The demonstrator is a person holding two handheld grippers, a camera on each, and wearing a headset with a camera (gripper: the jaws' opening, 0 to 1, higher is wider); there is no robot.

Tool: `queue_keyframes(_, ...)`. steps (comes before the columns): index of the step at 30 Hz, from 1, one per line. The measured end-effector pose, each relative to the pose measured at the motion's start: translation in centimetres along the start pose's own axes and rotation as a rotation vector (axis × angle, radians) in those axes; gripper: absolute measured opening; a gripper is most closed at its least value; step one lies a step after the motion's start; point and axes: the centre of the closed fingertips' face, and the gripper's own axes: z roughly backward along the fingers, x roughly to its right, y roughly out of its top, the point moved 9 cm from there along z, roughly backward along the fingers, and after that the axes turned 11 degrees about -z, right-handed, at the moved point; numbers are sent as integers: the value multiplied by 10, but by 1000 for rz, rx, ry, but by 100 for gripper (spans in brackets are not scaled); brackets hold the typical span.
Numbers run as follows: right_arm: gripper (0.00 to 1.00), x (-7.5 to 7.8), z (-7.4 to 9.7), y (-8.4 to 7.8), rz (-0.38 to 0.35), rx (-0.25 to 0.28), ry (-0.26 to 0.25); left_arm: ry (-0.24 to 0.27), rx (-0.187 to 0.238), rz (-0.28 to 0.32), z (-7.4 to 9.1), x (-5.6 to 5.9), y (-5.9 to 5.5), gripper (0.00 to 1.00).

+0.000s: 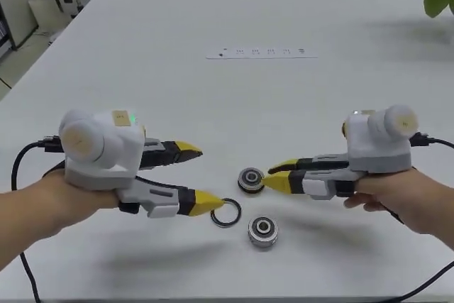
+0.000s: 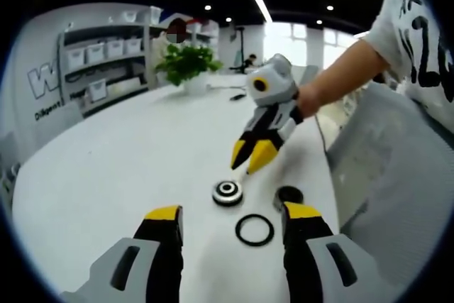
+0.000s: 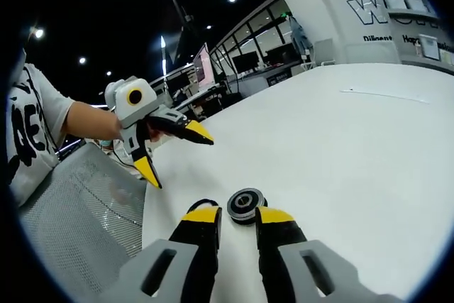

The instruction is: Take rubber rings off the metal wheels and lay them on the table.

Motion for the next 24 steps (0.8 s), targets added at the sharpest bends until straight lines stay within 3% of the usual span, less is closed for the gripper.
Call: queue_keyframes(24,17,14,-10,-10,119,-75,-42,-35,-19,42,-33,-5,-7,48)
